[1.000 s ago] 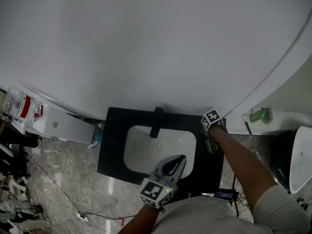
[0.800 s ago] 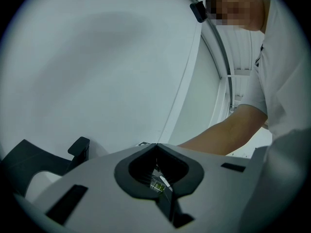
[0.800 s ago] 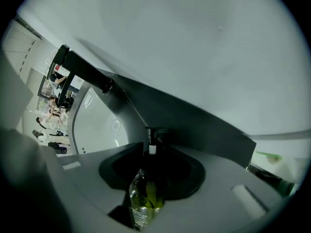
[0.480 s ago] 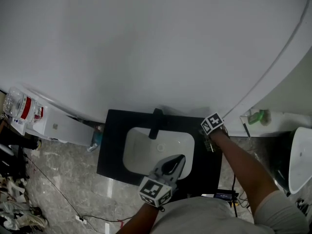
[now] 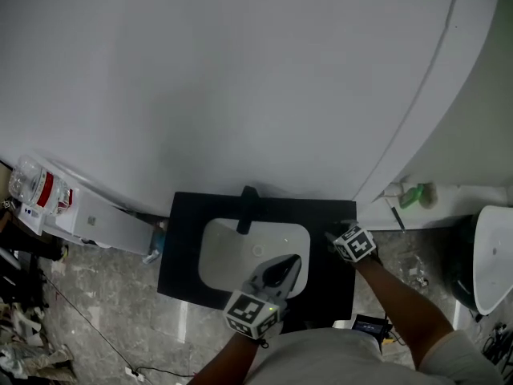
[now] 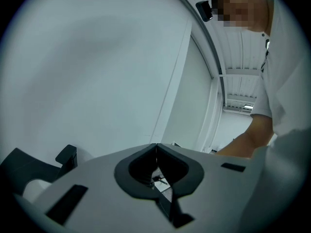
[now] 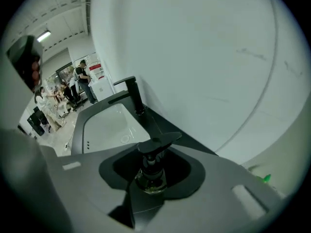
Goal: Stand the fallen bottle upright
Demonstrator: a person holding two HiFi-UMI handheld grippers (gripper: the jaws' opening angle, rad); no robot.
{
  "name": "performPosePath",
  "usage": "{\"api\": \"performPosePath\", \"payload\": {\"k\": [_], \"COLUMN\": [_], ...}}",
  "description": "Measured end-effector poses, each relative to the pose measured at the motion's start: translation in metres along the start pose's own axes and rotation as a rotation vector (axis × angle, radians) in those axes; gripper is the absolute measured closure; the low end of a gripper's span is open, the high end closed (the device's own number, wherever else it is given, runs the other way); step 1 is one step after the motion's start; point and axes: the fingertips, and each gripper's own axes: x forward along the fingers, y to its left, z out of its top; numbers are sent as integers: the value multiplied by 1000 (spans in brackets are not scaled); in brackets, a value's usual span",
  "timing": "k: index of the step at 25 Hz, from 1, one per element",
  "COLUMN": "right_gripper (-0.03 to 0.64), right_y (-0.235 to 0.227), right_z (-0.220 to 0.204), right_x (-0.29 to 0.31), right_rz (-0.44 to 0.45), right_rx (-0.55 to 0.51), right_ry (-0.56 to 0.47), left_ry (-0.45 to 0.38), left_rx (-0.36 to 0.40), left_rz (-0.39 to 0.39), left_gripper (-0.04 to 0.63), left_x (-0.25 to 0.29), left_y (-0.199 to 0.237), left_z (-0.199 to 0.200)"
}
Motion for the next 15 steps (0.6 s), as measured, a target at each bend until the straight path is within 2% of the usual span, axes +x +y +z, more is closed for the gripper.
{"api": "performPosePath", "payload": {"k": [2,7,15], "right_gripper": [499,497,480], "right_y": [7,8,12], "right_z": [-11,-25,-38], "right_x": [-8,-19,-54], "right_rz": [-24,-43,-59], "right_rx": [-29,-5,20], "right_ry": [-36,-90,-104], "left_ry": [4,7,-10], "left_rx": [4,22,43], "left_rz": [-3,-10,-32], "left_gripper": [586,586,586], "left_x": [0,0,-1], "left_y": [-7,-24,-46], "left_z": [-1,0,8]}}
